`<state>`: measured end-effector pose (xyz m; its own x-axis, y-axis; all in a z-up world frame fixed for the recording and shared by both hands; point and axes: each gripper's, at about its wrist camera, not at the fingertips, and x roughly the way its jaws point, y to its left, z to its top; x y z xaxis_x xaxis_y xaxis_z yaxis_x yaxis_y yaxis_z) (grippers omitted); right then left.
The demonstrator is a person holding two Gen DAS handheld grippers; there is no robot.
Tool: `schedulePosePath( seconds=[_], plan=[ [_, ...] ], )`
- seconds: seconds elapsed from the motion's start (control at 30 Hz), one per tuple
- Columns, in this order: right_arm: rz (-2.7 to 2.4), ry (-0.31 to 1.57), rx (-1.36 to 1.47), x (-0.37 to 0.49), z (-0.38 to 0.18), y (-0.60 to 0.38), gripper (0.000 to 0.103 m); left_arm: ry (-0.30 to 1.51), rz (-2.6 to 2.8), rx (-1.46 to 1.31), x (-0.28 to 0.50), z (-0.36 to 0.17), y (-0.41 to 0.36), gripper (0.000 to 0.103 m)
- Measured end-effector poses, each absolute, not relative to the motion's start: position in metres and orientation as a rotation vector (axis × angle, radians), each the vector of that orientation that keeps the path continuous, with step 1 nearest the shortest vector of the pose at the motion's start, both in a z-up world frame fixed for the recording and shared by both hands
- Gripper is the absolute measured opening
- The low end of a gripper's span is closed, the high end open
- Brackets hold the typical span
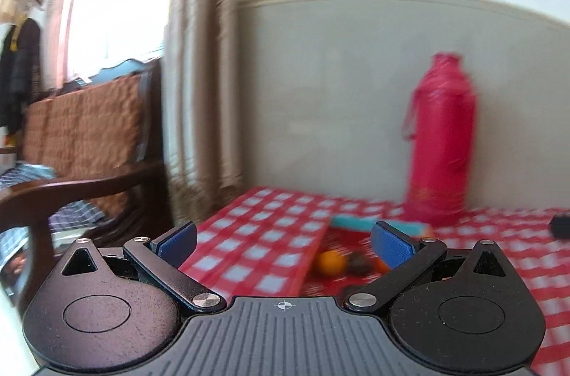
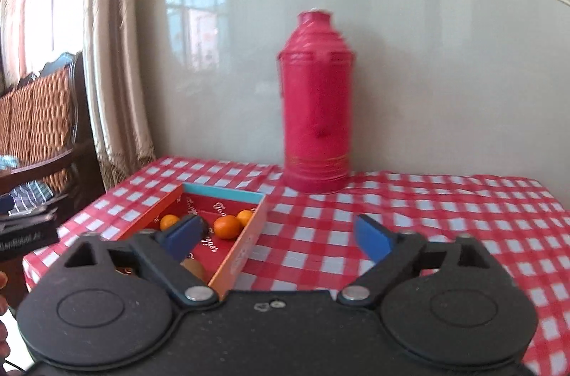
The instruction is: Organize fruits
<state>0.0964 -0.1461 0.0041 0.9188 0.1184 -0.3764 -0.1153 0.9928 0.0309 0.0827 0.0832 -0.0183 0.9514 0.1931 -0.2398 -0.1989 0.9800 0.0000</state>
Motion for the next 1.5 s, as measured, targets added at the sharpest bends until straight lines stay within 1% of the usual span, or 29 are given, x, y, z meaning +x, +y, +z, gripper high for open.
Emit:
schedulePosePath(
  seconds=[0.1, 0.2, 0.37, 0.5, 0.87, 1.5],
  plan=[
    [0.09, 0.36, 0.008, 0.064, 0.016, -0.154, 0.097, 0.258, 0.137, -0.02, 0.059, 0.003, 0.065, 0.103],
    [0.075, 0.348, 0.025, 0.034, 0.025, -0.158, 0.097, 0.278, 0.11, 0.01, 0.032, 0.012, 0.052, 0.103],
    [0.074, 0.357, 0.054, 0.003, 0.024, -0.152, 0.097, 0.3, 0.113, 0.033, -0.016, 0.017, 0.044, 0.103],
    [0.096, 0.381, 0.058, -0.006, 0.017, -0.142, 0.097, 0.325, 0.129, 0.047, -0.032, 0.013, 0.048, 0.103],
    [0.104, 0.386, 0.063, -0.005, 0.013, -0.131, 0.097, 0.392, 0.185, 0.033, -0.023, 0.011, 0.061, 0.103],
    [0.097, 0.377, 0.054, -0.004, 0.012, -0.13, 0.097, 0.41, 0.152, 0.009, -0.016, 0.01, 0.056, 0.103]
  ],
)
